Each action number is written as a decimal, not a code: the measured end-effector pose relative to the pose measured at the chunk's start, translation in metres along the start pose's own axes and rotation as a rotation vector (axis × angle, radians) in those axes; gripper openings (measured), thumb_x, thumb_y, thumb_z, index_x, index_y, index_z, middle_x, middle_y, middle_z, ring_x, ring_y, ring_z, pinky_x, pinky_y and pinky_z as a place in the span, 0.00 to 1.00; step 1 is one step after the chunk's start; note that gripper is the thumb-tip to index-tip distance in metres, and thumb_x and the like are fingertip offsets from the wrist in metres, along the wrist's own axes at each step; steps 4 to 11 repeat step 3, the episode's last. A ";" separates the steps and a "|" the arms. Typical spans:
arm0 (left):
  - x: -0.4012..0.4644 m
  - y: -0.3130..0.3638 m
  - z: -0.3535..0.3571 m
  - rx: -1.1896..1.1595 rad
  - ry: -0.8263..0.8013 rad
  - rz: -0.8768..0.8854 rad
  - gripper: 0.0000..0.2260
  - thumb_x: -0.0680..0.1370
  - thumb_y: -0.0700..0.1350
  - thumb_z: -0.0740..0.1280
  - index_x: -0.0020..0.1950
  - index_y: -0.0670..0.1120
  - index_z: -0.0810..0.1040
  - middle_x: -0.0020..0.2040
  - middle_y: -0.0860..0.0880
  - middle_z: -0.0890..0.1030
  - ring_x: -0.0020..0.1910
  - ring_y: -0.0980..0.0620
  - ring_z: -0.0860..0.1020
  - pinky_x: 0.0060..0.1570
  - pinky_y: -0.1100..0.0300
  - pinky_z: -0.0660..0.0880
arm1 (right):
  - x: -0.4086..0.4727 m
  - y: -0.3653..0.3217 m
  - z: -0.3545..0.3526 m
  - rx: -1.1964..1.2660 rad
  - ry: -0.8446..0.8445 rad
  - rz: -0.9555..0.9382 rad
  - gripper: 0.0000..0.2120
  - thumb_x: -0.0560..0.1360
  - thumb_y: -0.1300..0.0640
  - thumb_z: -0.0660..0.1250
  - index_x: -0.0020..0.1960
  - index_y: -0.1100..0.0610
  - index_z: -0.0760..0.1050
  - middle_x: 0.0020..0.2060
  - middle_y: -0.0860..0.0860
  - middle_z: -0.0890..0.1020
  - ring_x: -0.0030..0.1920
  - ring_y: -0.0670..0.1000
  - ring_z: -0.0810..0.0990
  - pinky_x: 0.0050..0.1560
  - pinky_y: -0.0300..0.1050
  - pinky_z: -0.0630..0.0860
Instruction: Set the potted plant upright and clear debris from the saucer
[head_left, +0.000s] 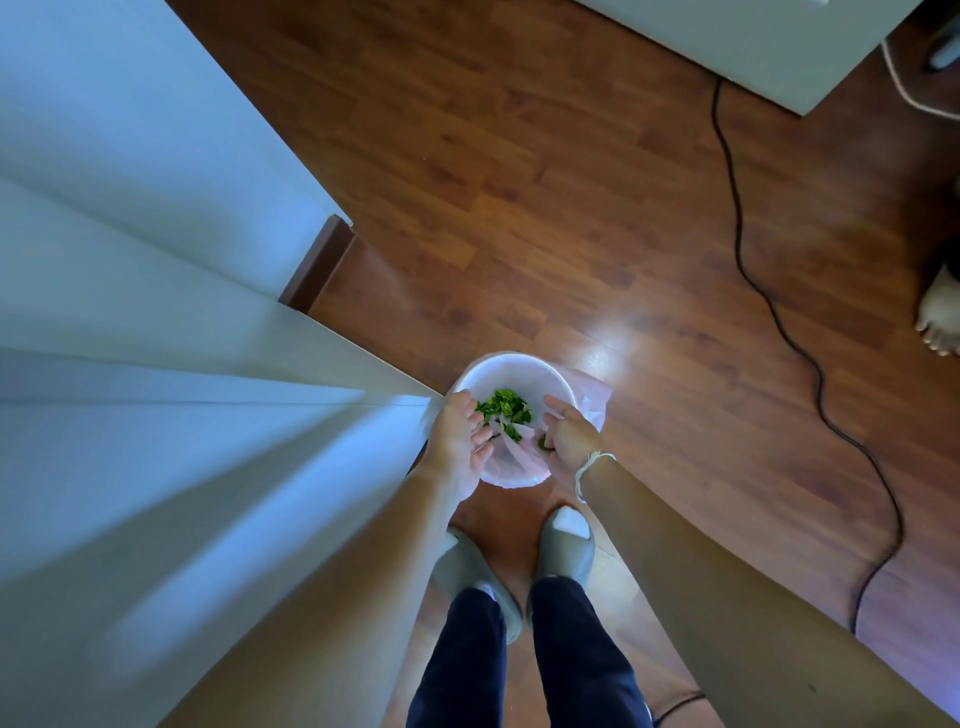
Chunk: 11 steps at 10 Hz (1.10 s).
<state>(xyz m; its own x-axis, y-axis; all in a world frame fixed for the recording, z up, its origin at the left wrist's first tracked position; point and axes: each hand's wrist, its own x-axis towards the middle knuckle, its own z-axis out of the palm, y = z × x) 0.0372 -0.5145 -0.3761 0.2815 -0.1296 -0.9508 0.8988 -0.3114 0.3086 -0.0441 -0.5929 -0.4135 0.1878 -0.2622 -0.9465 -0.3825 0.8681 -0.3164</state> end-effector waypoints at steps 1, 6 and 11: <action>0.002 -0.005 -0.001 0.002 -0.006 -0.004 0.24 0.81 0.50 0.54 0.75 0.41 0.63 0.75 0.41 0.65 0.72 0.43 0.67 0.70 0.52 0.63 | 0.002 0.005 -0.005 0.012 -0.005 0.012 0.28 0.78 0.76 0.46 0.73 0.60 0.63 0.54 0.56 0.70 0.37 0.44 0.72 0.23 0.30 0.72; 0.001 -0.009 -0.002 0.002 -0.012 -0.022 0.24 0.81 0.50 0.54 0.75 0.42 0.62 0.74 0.41 0.66 0.72 0.43 0.67 0.70 0.52 0.64 | 0.001 0.007 -0.010 0.033 -0.042 0.040 0.24 0.79 0.68 0.58 0.74 0.60 0.63 0.54 0.54 0.73 0.53 0.53 0.73 0.59 0.47 0.74; 0.001 -0.009 -0.002 0.002 -0.012 -0.022 0.24 0.81 0.50 0.54 0.75 0.42 0.62 0.74 0.41 0.66 0.72 0.43 0.67 0.70 0.52 0.64 | 0.001 0.007 -0.010 0.033 -0.042 0.040 0.24 0.79 0.68 0.58 0.74 0.60 0.63 0.54 0.54 0.73 0.53 0.53 0.73 0.59 0.47 0.74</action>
